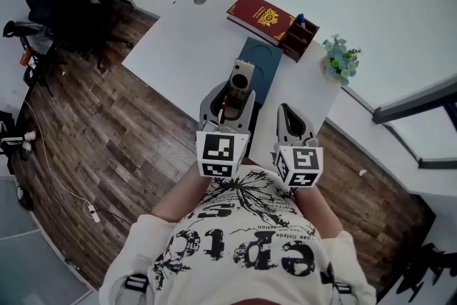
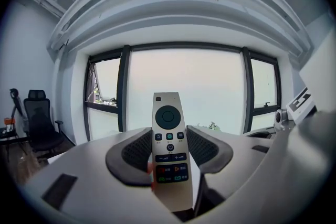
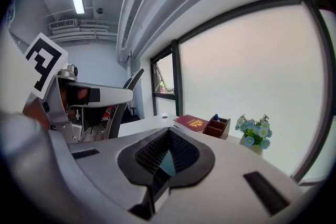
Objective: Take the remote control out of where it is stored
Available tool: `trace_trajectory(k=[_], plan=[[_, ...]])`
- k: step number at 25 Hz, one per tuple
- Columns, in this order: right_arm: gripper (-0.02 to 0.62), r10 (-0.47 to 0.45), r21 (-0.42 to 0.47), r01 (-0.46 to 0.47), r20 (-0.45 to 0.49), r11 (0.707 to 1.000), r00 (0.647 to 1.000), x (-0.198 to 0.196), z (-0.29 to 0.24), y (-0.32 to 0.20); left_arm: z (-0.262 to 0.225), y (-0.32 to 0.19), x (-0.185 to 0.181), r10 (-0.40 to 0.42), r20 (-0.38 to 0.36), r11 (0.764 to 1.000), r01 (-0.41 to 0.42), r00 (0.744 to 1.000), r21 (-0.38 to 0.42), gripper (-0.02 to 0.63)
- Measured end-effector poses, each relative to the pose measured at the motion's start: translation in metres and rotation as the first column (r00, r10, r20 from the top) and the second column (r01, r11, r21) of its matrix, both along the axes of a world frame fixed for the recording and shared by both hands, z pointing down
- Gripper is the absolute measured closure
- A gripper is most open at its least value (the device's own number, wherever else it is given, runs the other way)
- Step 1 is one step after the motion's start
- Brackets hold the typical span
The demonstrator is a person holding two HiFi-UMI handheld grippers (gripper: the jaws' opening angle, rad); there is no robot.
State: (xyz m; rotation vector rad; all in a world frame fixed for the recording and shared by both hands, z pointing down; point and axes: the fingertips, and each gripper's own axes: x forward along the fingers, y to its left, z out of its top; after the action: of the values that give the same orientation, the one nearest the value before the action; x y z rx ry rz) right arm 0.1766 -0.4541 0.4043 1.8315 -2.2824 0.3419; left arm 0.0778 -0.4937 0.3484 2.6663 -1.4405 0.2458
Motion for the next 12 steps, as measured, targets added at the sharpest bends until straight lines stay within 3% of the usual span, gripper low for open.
trace_trajectory(k=[5,12], plan=[[0.592,-0.001,0.066,0.001,0.002,0.998,1.000,0.000,-0.016,-0.003,-0.015,0.000,0.003,0.006,-0.021,0.998,-0.005,1.000,0.062,0.399],[0.593,-0.018,0.092,0.019,-0.012,0.996,1.000,-0.006,-0.023,-0.006,-0.017,-0.001,-0.003,0.009,-0.035,0.998,-0.006,0.999,0.066,0.399]])
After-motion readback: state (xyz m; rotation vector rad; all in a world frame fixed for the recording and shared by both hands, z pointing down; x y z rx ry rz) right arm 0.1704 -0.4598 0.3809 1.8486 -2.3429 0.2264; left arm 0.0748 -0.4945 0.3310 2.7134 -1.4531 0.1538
